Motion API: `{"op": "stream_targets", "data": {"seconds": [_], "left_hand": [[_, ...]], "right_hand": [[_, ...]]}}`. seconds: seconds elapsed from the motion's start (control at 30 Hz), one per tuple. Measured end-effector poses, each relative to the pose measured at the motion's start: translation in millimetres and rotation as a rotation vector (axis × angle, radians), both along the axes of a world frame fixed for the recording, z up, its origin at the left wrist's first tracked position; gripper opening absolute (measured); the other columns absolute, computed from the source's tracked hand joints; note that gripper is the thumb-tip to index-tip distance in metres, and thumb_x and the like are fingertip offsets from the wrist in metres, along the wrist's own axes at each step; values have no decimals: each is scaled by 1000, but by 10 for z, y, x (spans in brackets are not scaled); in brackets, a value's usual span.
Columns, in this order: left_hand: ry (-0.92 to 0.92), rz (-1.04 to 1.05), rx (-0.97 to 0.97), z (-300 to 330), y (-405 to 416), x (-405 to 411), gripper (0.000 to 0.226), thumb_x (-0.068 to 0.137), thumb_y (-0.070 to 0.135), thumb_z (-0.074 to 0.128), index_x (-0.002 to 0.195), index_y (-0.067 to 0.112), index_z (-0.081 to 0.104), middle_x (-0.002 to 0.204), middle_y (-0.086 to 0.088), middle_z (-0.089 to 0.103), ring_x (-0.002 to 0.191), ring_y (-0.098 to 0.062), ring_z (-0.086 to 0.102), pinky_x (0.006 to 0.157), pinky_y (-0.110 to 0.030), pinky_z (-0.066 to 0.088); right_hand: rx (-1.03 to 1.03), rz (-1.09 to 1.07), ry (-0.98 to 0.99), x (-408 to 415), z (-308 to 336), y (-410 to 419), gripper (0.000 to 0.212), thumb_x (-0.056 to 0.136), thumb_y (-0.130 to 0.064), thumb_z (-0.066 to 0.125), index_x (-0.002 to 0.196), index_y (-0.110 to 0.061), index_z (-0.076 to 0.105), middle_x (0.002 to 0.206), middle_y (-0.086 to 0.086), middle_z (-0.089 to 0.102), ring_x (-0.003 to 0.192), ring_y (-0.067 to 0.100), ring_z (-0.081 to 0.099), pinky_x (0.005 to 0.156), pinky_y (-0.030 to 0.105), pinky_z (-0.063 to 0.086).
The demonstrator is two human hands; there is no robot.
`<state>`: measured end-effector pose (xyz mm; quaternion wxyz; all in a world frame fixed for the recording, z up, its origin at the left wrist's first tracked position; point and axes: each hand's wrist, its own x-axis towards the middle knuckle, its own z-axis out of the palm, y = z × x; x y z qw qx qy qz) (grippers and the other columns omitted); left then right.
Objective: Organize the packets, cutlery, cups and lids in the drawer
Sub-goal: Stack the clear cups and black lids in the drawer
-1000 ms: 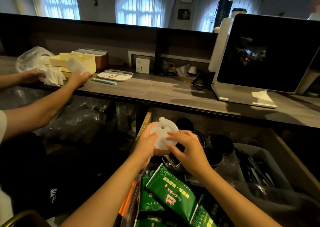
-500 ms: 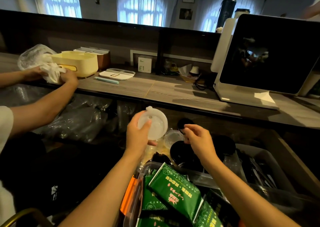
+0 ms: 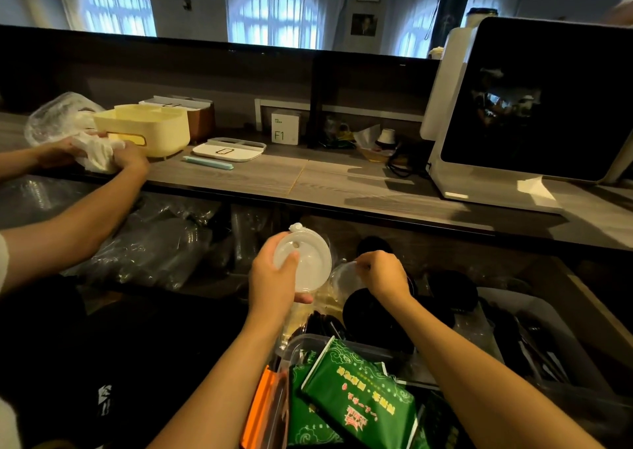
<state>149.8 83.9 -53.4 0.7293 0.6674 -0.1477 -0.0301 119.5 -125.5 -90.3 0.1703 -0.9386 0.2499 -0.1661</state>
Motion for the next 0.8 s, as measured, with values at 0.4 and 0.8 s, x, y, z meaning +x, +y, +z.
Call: {"op": "stream_targets", "data": {"seconds": [0.4,0.8], "left_hand": [[85,-62,2,60,-16,-44,38,99,0,44,126,23,60,128,-8,53,90,-24,63,44,-33,56],[95,-302,10,245,-171,-443,51,101,-2,43,121,41,61,128,9,41,103,-21,51,54,-39,61]], "right_hand": [[512,-128,-471,-577,646,81,18,94,-8,55,103,-13,71,88,2,67,71,13,64,48,16,48],[716,-198,-371,-1499,639,16,24,88,4,49,94,-12,66,53,-5,55,40,10,44,40,25,35]]}}
